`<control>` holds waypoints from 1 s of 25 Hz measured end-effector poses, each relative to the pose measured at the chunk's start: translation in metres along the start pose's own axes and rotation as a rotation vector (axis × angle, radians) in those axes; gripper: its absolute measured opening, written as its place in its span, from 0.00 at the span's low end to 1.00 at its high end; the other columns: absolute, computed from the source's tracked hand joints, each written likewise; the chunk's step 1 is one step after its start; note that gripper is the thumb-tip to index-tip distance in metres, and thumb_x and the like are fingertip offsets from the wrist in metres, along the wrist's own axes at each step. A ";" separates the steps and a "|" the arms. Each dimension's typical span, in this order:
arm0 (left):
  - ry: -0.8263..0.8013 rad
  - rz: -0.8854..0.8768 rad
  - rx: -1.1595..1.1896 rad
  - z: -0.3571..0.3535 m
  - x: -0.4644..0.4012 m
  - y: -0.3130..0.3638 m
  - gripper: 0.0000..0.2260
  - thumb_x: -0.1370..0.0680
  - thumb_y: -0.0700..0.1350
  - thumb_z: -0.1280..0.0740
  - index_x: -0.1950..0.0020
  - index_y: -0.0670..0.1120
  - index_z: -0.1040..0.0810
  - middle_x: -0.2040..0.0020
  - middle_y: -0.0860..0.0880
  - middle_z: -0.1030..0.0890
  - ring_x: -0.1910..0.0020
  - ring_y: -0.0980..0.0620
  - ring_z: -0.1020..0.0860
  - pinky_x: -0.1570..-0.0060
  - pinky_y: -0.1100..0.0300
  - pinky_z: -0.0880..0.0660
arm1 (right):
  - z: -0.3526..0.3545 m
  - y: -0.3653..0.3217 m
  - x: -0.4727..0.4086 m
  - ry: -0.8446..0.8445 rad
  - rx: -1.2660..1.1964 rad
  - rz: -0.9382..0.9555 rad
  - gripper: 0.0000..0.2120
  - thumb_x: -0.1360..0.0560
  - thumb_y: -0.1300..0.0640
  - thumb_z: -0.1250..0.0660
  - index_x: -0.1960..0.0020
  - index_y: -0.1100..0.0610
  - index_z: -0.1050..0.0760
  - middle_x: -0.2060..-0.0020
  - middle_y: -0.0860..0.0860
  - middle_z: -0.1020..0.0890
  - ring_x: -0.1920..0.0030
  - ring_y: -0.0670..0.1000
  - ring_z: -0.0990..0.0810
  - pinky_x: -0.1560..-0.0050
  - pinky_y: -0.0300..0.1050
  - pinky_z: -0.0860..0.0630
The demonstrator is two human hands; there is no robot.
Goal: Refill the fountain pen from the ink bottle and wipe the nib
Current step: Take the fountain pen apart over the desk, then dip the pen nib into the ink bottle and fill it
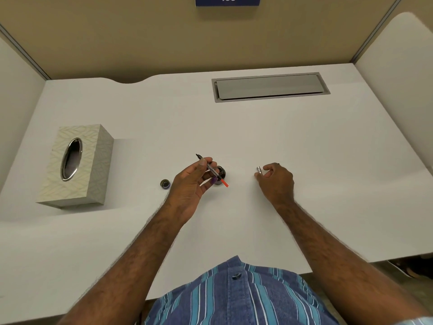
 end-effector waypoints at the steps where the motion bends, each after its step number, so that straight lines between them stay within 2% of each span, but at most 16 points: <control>1: -0.003 0.002 0.007 0.001 -0.001 0.000 0.09 0.16 0.47 0.33 0.44 0.44 0.15 0.47 0.46 0.13 0.44 0.45 0.15 0.41 0.50 0.18 | 0.004 -0.002 0.003 0.022 -0.010 0.006 0.11 0.25 0.50 0.23 0.46 0.54 0.17 0.56 0.51 0.15 0.51 0.55 0.16 0.47 0.47 0.22; 3: -0.010 0.003 0.021 0.002 -0.004 -0.001 0.09 0.16 0.47 0.33 0.44 0.44 0.14 0.46 0.46 0.13 0.43 0.44 0.16 0.41 0.50 0.19 | 0.015 -0.010 0.014 0.066 -0.062 0.019 0.10 0.24 0.47 0.23 0.48 0.52 0.17 0.58 0.49 0.15 0.54 0.52 0.16 0.47 0.48 0.19; 4: -0.014 0.004 0.026 0.002 -0.005 0.000 0.09 0.16 0.47 0.33 0.44 0.44 0.14 0.46 0.46 0.13 0.43 0.44 0.16 0.41 0.50 0.19 | 0.020 -0.015 0.022 0.064 -0.119 0.019 0.10 0.24 0.47 0.23 0.49 0.51 0.17 0.59 0.48 0.15 0.55 0.50 0.16 0.48 0.46 0.19; 7: -0.023 0.006 0.046 -0.001 -0.007 0.000 0.10 0.16 0.47 0.33 0.43 0.44 0.15 0.47 0.47 0.12 0.45 0.45 0.16 0.42 0.52 0.18 | 0.025 -0.037 0.050 -0.107 -0.318 0.013 0.10 0.24 0.44 0.23 0.53 0.50 0.15 0.58 0.46 0.12 0.57 0.44 0.15 0.58 0.30 0.22; 10: -0.029 0.009 0.066 -0.006 -0.007 -0.002 0.10 0.15 0.46 0.34 0.42 0.44 0.15 0.48 0.48 0.12 0.47 0.46 0.15 0.44 0.53 0.17 | 0.016 -0.059 0.080 -0.362 -0.437 0.028 0.13 0.24 0.42 0.23 0.51 0.51 0.13 0.58 0.48 0.11 0.60 0.42 0.14 0.63 0.33 0.24; 12: -0.040 0.011 0.068 -0.009 -0.007 -0.005 0.10 0.15 0.46 0.34 0.41 0.44 0.16 0.48 0.48 0.12 0.48 0.46 0.15 0.41 0.51 0.18 | 0.009 -0.067 0.091 -0.420 -0.492 0.006 0.13 0.23 0.43 0.23 0.50 0.53 0.12 0.58 0.50 0.10 0.61 0.43 0.15 0.64 0.37 0.23; 16: -0.056 0.021 0.073 -0.014 -0.008 -0.009 0.11 0.15 0.46 0.35 0.41 0.44 0.15 0.46 0.46 0.12 0.46 0.44 0.16 0.35 0.46 0.21 | 0.001 -0.068 0.092 -0.408 -0.620 -0.076 0.08 0.22 0.50 0.23 0.50 0.55 0.12 0.60 0.51 0.11 0.62 0.47 0.17 0.64 0.44 0.25; 21: -0.085 0.018 0.060 -0.013 -0.008 -0.005 0.12 0.15 0.47 0.34 0.39 0.42 0.16 0.41 0.42 0.14 0.44 0.43 0.17 0.37 0.48 0.20 | 0.006 -0.068 0.086 -0.384 -0.693 -0.102 0.08 0.22 0.53 0.23 0.51 0.58 0.13 0.61 0.52 0.13 0.61 0.50 0.18 0.64 0.44 0.26; 25: 0.040 -0.111 -0.100 0.013 -0.008 0.006 0.12 0.16 0.47 0.32 0.38 0.41 0.16 0.43 0.41 0.12 0.45 0.45 0.14 0.39 0.48 0.19 | 0.023 -0.073 0.072 -0.324 -0.615 -0.039 0.08 0.22 0.53 0.23 0.51 0.59 0.14 0.61 0.51 0.13 0.62 0.47 0.18 0.64 0.44 0.27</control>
Point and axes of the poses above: each hand's wrist, its own x-axis away from the middle knuckle, its own z-axis out of the back of the hand, y = z × x, the point moved 7 cm from there along -x, towards the middle knuckle
